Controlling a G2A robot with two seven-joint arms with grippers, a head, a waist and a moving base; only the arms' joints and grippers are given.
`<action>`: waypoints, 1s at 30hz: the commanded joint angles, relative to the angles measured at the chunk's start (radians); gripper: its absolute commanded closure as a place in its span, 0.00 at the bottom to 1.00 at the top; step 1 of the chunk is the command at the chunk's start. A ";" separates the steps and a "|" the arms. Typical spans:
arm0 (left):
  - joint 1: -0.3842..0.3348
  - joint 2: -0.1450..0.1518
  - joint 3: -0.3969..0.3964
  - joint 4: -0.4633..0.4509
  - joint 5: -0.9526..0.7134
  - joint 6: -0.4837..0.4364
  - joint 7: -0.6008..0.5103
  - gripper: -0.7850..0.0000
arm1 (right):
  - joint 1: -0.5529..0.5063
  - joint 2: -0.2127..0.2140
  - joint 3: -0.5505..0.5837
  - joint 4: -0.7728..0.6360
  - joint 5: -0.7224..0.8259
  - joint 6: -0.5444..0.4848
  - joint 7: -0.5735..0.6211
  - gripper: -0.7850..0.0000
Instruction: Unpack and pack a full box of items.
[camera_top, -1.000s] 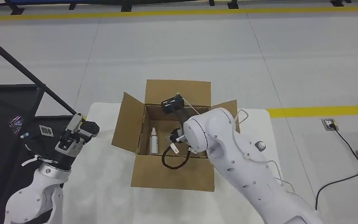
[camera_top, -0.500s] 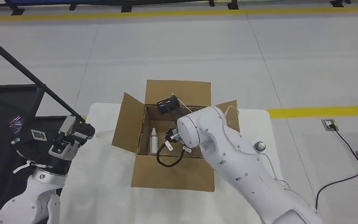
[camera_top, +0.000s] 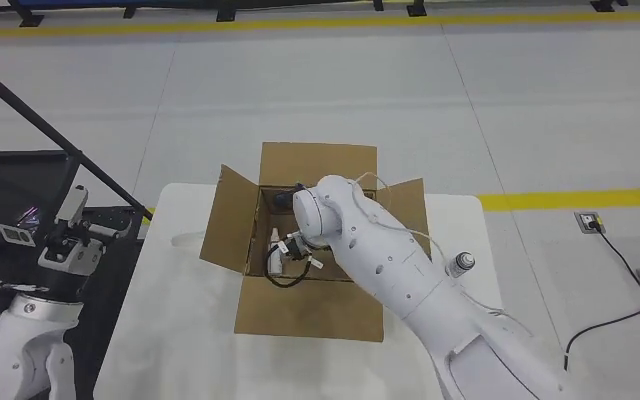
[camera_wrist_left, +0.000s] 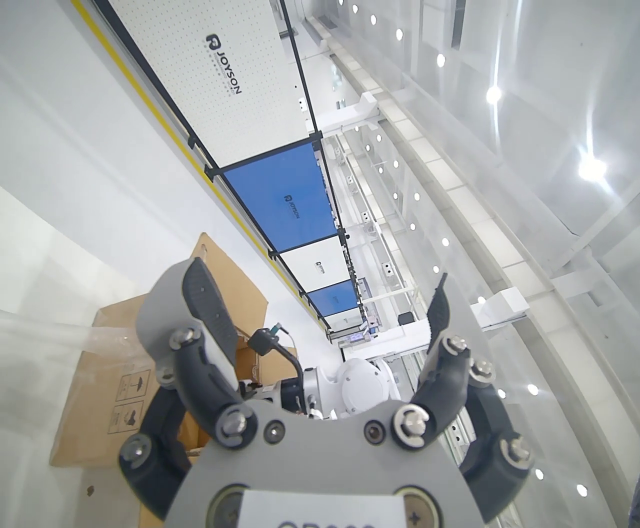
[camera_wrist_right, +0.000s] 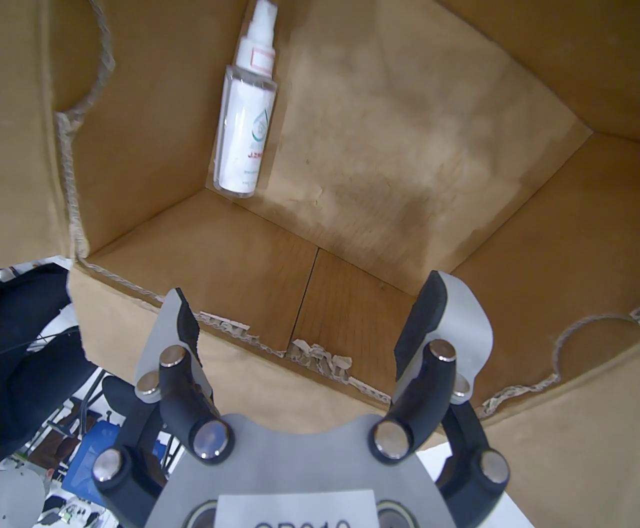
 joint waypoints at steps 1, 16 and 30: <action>0.000 0.000 0.000 0.000 0.000 0.000 0.000 0.00 | 0.009 -0.019 -0.012 0.050 0.023 -0.024 -0.002 0.00; 0.000 0.000 0.000 0.000 0.000 0.000 0.000 0.00 | 0.065 -0.101 -0.061 0.253 0.053 -0.215 -0.011 0.00; 0.000 0.000 0.000 0.000 0.000 0.000 0.000 0.00 | 0.085 -0.082 -0.006 0.254 0.056 -0.232 -0.146 0.00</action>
